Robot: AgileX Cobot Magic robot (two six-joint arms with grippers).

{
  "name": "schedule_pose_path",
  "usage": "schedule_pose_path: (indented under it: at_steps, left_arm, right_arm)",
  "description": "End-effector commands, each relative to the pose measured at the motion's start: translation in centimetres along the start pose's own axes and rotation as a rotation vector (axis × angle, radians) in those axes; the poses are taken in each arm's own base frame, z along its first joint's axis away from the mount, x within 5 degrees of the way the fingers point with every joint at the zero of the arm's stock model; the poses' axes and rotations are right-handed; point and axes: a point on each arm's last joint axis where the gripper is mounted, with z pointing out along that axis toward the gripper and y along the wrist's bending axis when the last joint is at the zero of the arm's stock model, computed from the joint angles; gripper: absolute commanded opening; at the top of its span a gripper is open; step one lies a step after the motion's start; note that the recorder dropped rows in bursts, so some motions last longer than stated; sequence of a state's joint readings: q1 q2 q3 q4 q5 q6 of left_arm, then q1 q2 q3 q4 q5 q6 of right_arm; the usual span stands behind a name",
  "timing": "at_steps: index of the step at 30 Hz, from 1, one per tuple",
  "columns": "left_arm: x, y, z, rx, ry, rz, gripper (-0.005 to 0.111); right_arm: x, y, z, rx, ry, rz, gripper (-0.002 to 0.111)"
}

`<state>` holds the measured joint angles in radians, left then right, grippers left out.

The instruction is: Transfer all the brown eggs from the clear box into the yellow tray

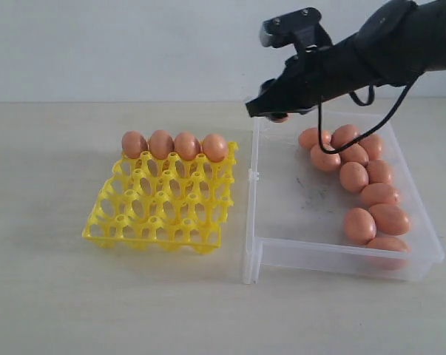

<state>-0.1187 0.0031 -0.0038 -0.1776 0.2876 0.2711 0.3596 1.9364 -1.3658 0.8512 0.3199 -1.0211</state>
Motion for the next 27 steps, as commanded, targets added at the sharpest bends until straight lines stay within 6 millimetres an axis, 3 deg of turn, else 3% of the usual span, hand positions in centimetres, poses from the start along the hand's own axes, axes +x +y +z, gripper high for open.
schedule_pose_path:
  at_steps: [1, 5, 10, 14, 22, 27]
  left_arm:
    - [0.1, 0.0, 0.0, 0.004, -0.004, 0.003, 0.004]
    - [0.1, 0.0, 0.0, 0.004, -0.004, 0.003, 0.004]
    - [0.1, 0.0, 0.0, 0.004, -0.004, 0.003, 0.004]
    - [0.1, 0.0, 0.0, 0.004, -0.004, 0.003, 0.004]
    - [0.1, 0.0, 0.0, 0.004, -0.004, 0.003, 0.004]
    - [0.1, 0.0, 0.0, 0.004, -0.004, 0.003, 0.004]
  right_arm:
    - [-2.2, 5.1, 0.0, -0.125, -0.119, -0.060, 0.000]
    - [-3.4, 10.5, 0.2, -0.221, -0.223, -0.118, 0.000]
    - [-4.1, 14.4, 0.9, -0.257, -0.296, -0.267, 0.000]
    - [-3.8, 15.2, 2.8, -0.274, -0.277, -0.246, 0.000]
    - [-3.2, 14.4, 6.5, -0.159, -0.211, -0.081, 0.000]
    - [-3.1, 15.6, 9.2, -0.287, -0.227, -0.056, 0.000]
